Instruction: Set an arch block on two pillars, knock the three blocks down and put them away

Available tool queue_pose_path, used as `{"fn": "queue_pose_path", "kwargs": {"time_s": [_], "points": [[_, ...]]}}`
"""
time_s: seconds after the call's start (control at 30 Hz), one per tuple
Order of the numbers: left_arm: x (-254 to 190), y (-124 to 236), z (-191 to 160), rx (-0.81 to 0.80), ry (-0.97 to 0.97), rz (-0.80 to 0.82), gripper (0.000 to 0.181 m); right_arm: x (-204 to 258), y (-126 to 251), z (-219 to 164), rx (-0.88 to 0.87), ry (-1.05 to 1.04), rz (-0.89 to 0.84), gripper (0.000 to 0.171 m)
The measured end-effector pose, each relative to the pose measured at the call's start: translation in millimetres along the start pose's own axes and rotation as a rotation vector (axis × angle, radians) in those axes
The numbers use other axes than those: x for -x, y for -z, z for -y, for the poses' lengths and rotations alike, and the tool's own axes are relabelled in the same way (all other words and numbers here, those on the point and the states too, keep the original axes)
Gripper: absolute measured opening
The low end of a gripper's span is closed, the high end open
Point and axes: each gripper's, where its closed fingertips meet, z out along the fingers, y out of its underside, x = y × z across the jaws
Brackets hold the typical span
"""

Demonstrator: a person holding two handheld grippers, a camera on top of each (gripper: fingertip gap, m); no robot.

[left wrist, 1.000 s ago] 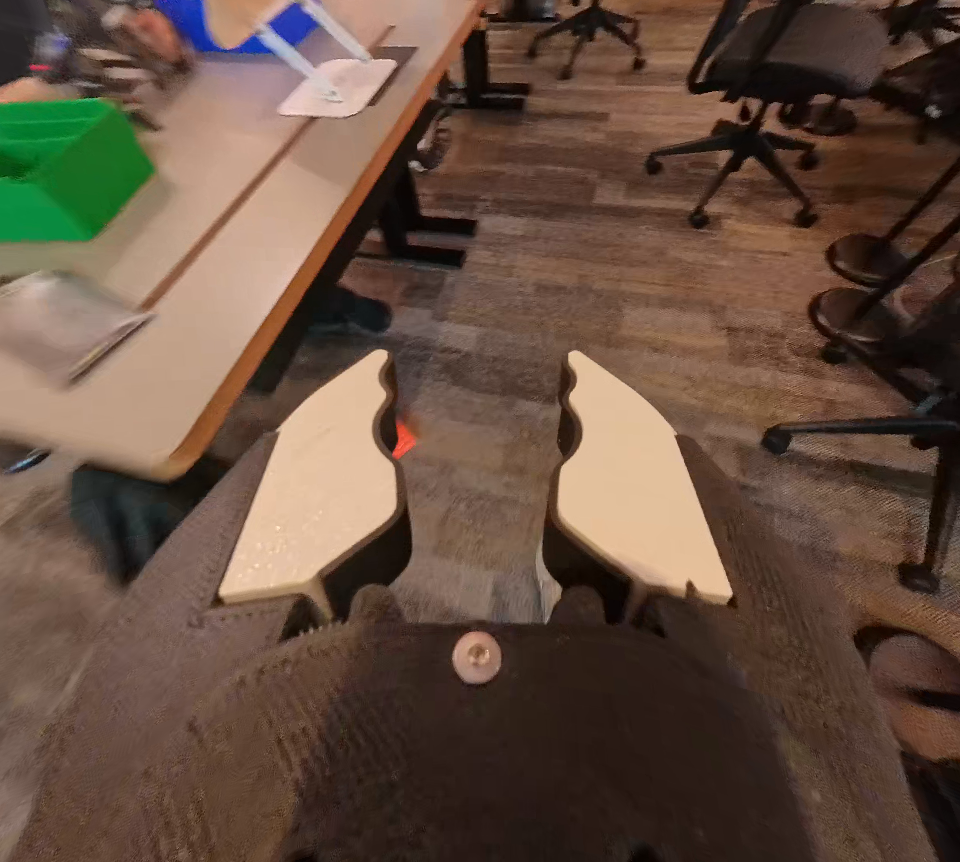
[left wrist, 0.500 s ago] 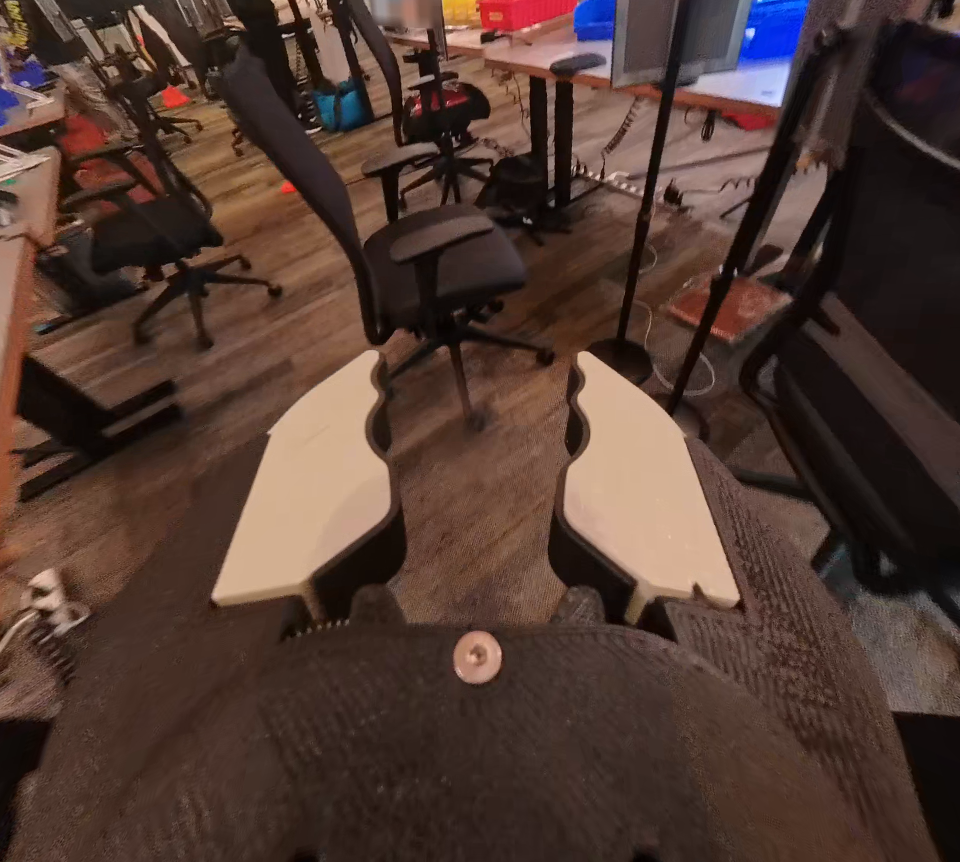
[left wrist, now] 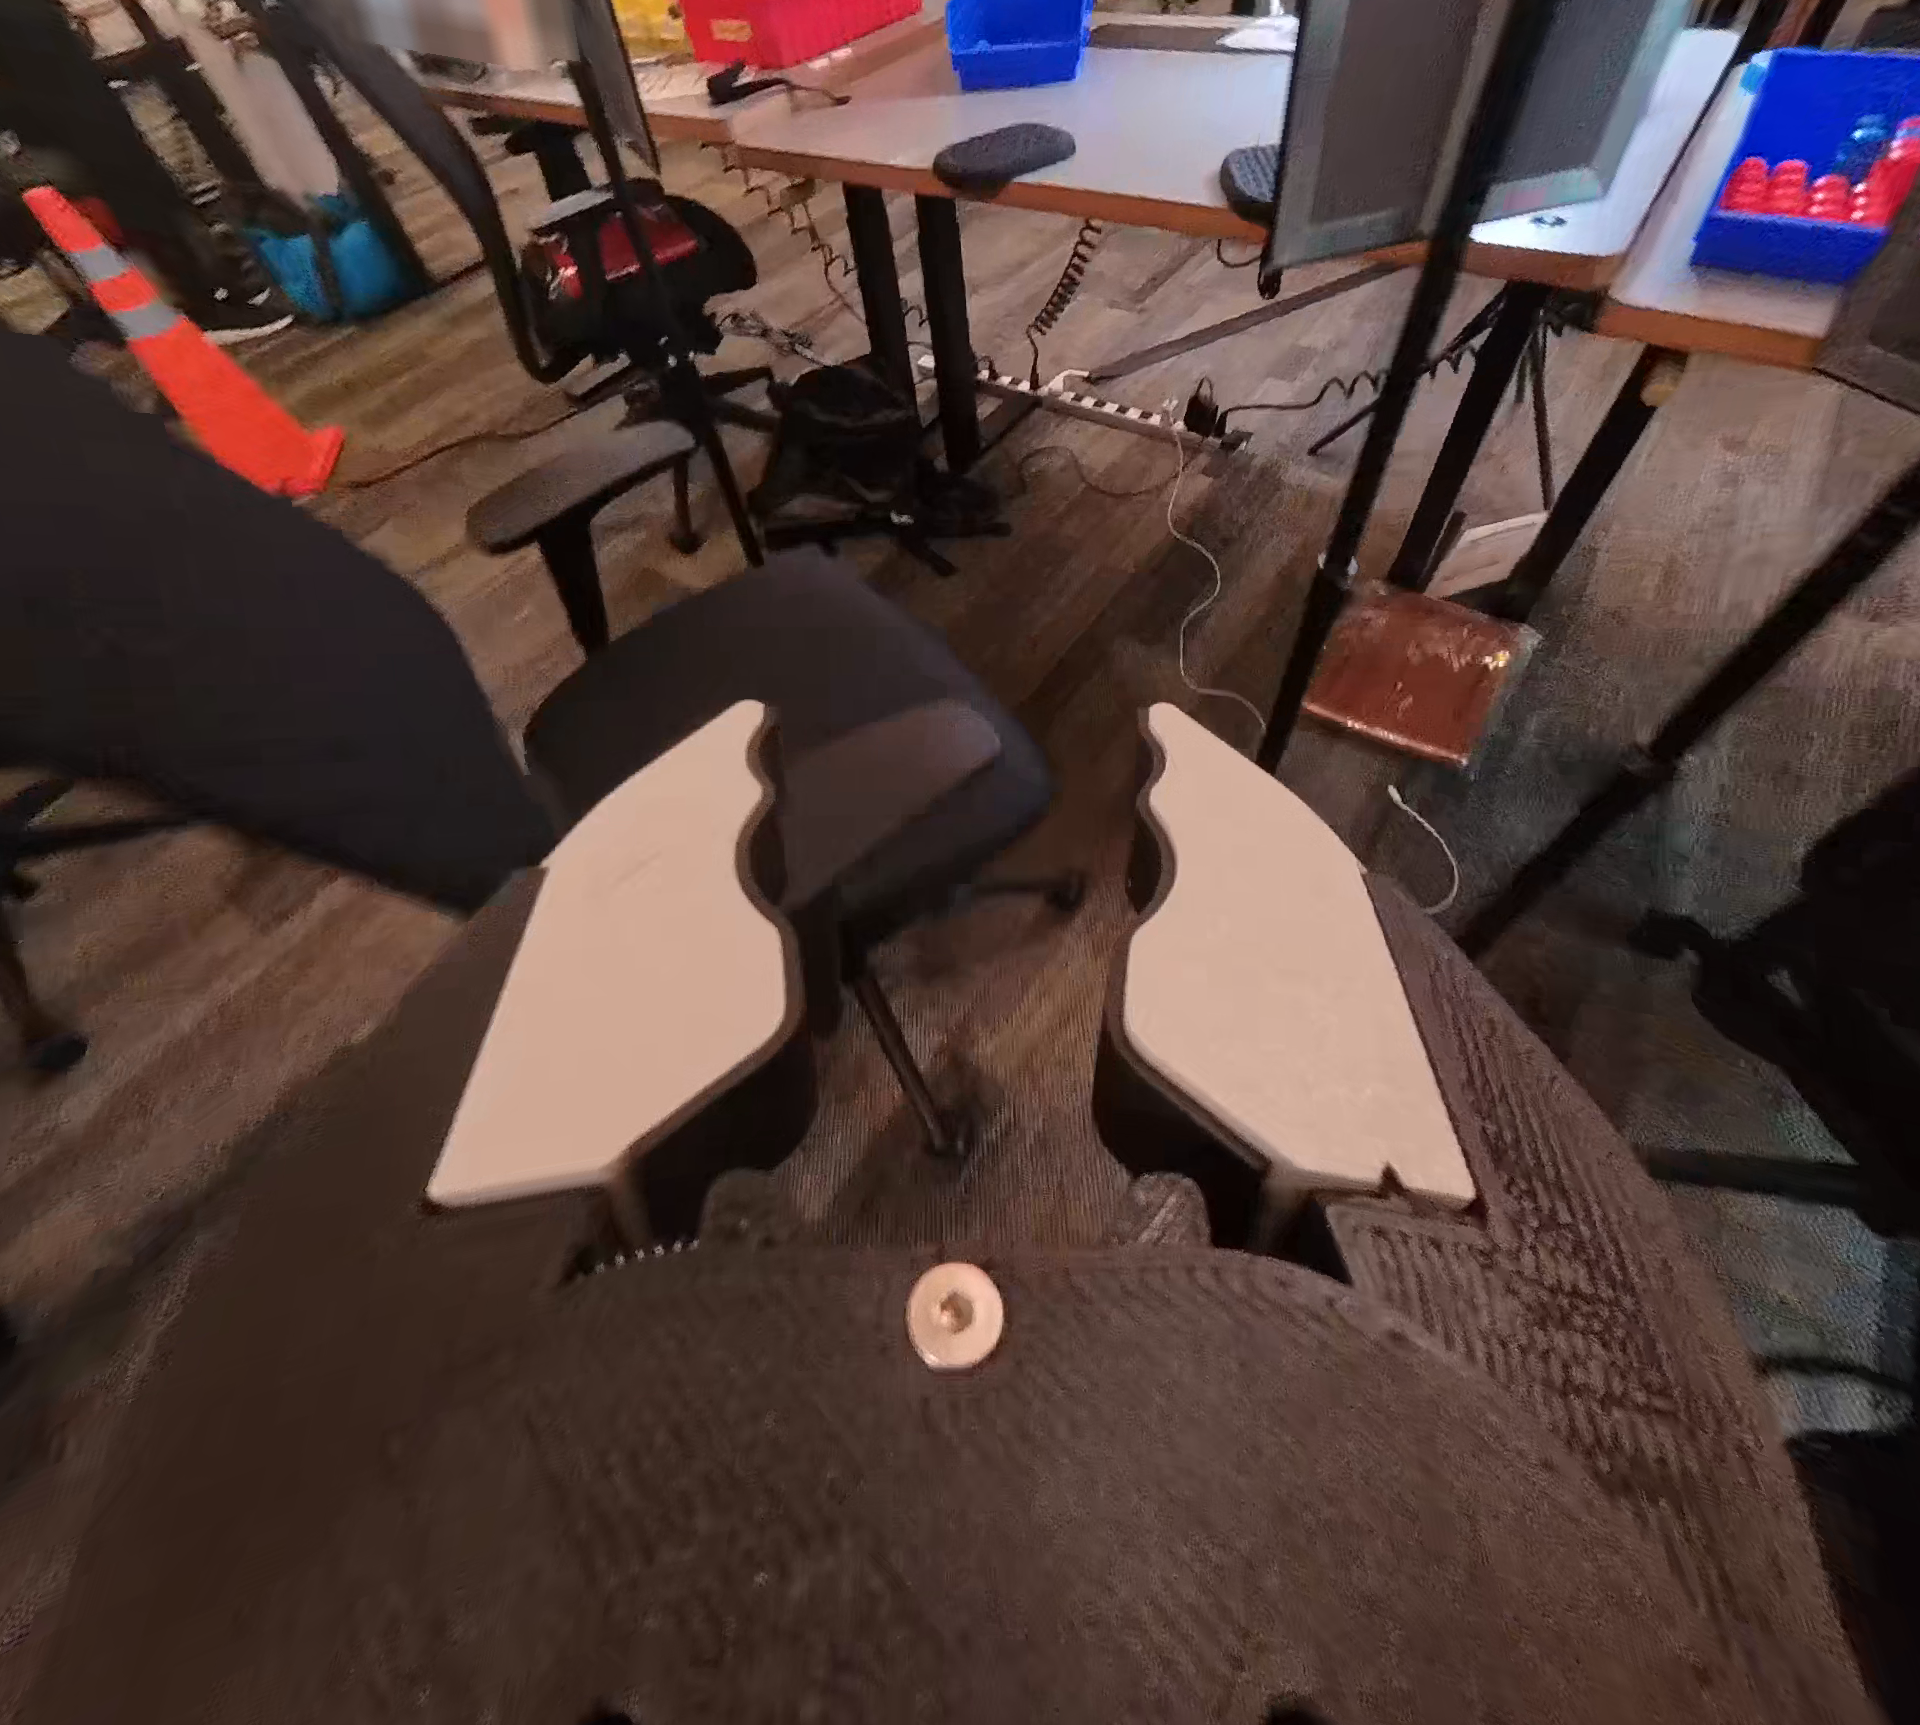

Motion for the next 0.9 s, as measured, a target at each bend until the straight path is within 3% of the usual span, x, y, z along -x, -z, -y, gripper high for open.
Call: {"fn": "queue_pose_path", "kwargs": {"time_s": [0.07,0.17,0.33,0.5,0.67,0.77,0.9], "points": [[20.5,-75.3,17.9,-0.002,0.017,-0.061,0.067,-26.9,-38.4,14.0,0.01,-0.015,-0.068,0.017],[25.3,-174.6,73.8,-0.049,0.006,-0.195,0.066,-53.7,-84.5,39.5,0.031,-0.035,-0.099,0.017],[20.4,-306.0,150.3,-0.089,-0.049,-0.367,0.067,-101.4,-157.9,69.2,0.062,-0.026,-0.099,0.017],[52.7,-409.2,174.6,-0.116,-0.148,-0.355,0.067,-149.0,-237.5,85.7,0.012,0.075,-0.054,0.017],[62.6,-476.6,213.4,-0.076,-0.137,-0.348,0.067,-178.0,-307.9,122.2,-0.036,0.026,-0.028,0.017],[62.5,-531.7,235.7,-0.054,-0.201,-0.35,0.066,-197.1,-344.9,129.7,-0.071,-0.001,-0.071,0.017],[56.3,-625.0,251.9,-0.029,-0.144,-0.374,0.068,-233.0,-403.2,130.0,-0.109,-0.051,-0.185,0.017]]}}
